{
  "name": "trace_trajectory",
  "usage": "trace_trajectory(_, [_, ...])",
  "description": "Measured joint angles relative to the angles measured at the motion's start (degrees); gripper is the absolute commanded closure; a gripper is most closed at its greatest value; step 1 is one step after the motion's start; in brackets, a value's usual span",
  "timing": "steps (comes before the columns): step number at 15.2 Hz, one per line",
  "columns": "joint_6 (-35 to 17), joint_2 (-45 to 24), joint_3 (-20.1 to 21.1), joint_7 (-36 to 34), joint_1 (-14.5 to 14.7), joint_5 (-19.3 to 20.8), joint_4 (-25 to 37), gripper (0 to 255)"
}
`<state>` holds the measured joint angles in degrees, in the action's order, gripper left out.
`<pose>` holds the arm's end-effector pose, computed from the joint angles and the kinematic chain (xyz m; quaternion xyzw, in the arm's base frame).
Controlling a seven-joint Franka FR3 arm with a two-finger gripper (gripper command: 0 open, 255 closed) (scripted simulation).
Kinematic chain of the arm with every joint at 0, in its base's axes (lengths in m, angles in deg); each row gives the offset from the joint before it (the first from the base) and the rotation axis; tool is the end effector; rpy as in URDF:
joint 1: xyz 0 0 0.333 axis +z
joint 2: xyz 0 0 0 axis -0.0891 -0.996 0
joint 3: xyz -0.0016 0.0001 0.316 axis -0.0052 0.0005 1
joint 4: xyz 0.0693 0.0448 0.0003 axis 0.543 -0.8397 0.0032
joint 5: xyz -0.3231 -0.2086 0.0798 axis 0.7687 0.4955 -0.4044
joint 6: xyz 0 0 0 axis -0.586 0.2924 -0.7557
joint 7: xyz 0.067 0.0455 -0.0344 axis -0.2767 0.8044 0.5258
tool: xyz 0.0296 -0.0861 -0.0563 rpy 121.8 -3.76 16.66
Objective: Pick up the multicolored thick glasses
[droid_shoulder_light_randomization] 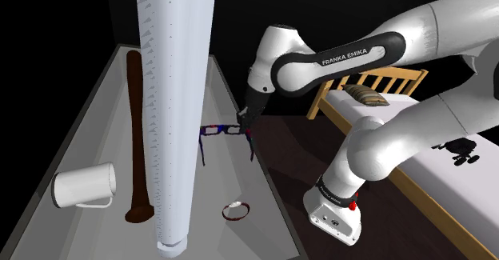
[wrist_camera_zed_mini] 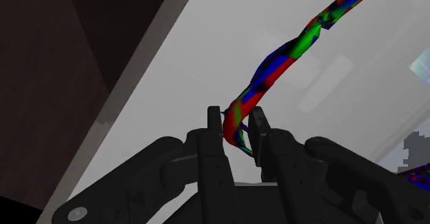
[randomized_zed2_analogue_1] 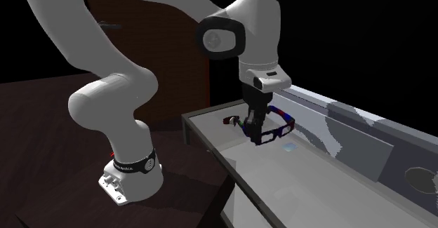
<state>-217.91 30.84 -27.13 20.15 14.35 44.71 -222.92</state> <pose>0.3400 0.1248 0.3834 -0.9992 -0.0044 -0.0222 0.0326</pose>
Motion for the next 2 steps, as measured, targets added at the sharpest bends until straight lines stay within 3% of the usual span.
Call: trace_trajectory(2, [1.76,0.96,-0.20,-0.05,-0.07,0.18,0.79,255])
